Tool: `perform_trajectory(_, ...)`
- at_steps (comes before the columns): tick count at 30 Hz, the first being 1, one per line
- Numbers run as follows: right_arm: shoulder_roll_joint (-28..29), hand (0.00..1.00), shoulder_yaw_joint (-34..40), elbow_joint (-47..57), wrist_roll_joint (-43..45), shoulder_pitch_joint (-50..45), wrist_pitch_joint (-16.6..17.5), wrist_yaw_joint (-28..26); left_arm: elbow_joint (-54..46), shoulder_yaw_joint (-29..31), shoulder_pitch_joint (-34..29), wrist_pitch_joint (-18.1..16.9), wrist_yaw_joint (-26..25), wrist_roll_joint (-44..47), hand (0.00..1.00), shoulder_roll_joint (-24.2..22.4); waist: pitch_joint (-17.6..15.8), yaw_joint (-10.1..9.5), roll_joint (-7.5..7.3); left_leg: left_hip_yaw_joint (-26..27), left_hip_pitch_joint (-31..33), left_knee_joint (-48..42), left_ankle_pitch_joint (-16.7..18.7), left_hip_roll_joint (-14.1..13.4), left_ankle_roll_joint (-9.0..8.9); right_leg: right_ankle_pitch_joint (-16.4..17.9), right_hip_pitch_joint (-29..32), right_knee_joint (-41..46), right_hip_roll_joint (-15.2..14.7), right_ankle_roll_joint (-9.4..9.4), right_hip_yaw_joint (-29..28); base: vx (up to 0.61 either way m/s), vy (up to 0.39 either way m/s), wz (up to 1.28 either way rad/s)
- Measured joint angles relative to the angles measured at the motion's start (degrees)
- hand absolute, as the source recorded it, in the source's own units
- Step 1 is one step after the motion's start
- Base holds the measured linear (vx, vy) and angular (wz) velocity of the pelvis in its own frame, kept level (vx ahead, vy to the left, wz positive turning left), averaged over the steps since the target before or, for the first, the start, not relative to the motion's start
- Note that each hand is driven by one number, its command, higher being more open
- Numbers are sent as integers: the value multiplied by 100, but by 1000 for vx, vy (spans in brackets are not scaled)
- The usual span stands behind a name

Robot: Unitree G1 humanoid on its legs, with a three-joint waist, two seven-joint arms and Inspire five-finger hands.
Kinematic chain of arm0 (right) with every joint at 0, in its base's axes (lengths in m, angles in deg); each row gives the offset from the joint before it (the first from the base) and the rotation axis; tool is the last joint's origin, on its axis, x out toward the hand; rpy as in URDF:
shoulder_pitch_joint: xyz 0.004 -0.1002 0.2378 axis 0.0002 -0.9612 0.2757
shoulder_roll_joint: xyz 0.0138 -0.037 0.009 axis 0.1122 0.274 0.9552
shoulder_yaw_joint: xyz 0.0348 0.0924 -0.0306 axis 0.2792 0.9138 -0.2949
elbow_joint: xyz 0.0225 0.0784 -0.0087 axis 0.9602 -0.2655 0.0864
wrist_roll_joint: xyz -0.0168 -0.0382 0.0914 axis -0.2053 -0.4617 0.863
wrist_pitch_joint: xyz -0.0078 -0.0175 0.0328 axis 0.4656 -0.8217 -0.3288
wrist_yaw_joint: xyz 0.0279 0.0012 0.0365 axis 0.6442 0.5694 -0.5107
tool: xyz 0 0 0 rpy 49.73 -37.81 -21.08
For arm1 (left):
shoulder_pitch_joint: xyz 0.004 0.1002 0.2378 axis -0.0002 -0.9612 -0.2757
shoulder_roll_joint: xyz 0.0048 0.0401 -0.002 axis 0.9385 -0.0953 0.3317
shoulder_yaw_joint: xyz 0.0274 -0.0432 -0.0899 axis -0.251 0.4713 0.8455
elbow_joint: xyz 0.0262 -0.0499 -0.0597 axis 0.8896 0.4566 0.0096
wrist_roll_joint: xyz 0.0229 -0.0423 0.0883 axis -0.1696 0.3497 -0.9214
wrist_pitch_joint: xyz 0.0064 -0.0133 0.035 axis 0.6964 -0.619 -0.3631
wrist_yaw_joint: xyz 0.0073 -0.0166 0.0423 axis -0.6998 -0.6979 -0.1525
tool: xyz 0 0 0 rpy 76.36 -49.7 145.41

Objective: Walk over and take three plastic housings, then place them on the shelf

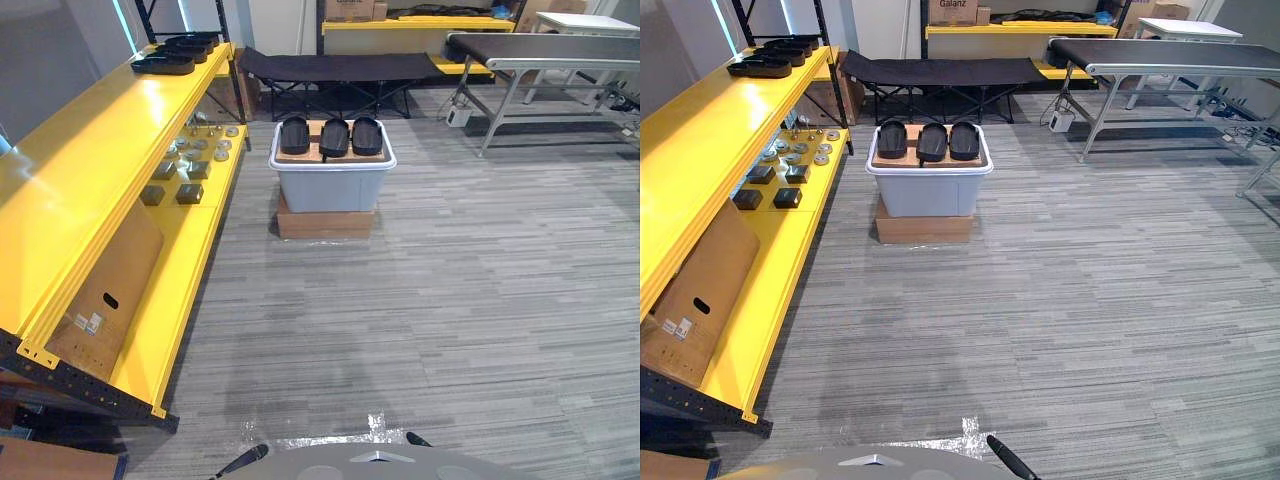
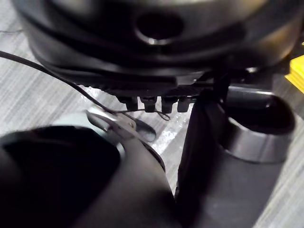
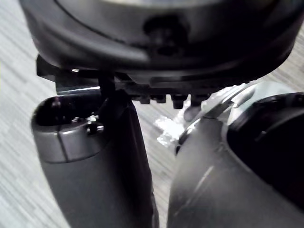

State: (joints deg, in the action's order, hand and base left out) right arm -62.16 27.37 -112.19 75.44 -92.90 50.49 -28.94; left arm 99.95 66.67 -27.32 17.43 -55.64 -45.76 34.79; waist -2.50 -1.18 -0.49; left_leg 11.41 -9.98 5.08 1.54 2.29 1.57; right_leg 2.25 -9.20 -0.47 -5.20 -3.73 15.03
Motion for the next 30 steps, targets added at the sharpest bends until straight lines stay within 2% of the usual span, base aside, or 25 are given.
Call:
perform_trajectory(2,26,100,-183,51,1,310,156,12,-3,-178,234,-154,-3,59,100,29,-53,27,-43,-6,29,0,-1,11,0,-12,17,-22,-6,-19,4,0,0,0)
perform_trajectory(4,39,100,-344,335,17,665,324,112,-71,-501,505,-476,1,277,100,34,-112,60,-72,-5,56,0,-7,30,6,-40,37,-60,-14,-57,0,-38,1,-1)
perform_trajectory(6,19,100,-343,622,106,884,459,128,-260,-704,533,-621,8,445,100,21,-121,128,-66,-6,69,1,-4,49,6,-40,60,-62,-30,-57,1,-43,14,0)
perform_trajectory(9,-115,100,-336,855,710,1208,551,9,-481,-763,683,-749,52,773,100,13,-168,139,-64,3,153,-3,-7,65,10,-64,178,-69,-40,-39,-4,-11,4,0)
perform_trajectory(11,-216,100,-333,849,698,1344,550,-25,-492,-765,784,-856,67,883,100,16,-238,148,-71,1,145,-21,-6,78,10,-66,131,-83,-48,-38,-3,17,-2,1)
perform_trajectory(16,-244,100,-333,717,706,1350,551,-152,-491,-768,778,-995,114,883,100,21,-254,212,-73,4,123,-27,-2,94,3,-76,105,-86,-66,-39,3,14,-4,0)
perform_trajectory(20,-241,100,-333,687,701,1348,574,-214,-495,-782,771,-1306,92,883,100,18,-255,287,-70,10,111,-29,2,91,-4,-168,112,-84,-68,-38,-1,-34,0,-3)
perform_trajectory(24,-145,100,-337,771,671,1217,1105,-187,-1190,-881,553,-1780,-3,883,100,-43,-259,279,-78,26,146,-28,-2,107,6,-240,168,-72,-89,-38,-14,-113,17,-5)
perform_trajectory(28,-13,100,-474,1426,688,952,1326,14,-1966,-894,305,-2078,-117,875,100,-136,-291,278,-49,65,196,-20,-16,123,33,-235,231,-44,-106,-39,-46,-118,8,-4)
perform_trajectory(30,-11,100,-552,1602,656,879,1332,91,-2065,-909,252,-2082,-156,851,100,-166,-291,284,-25,77,217,-15,-25,117,43,-230,263,-44,-96,-35,-60,-86,-11,-4)
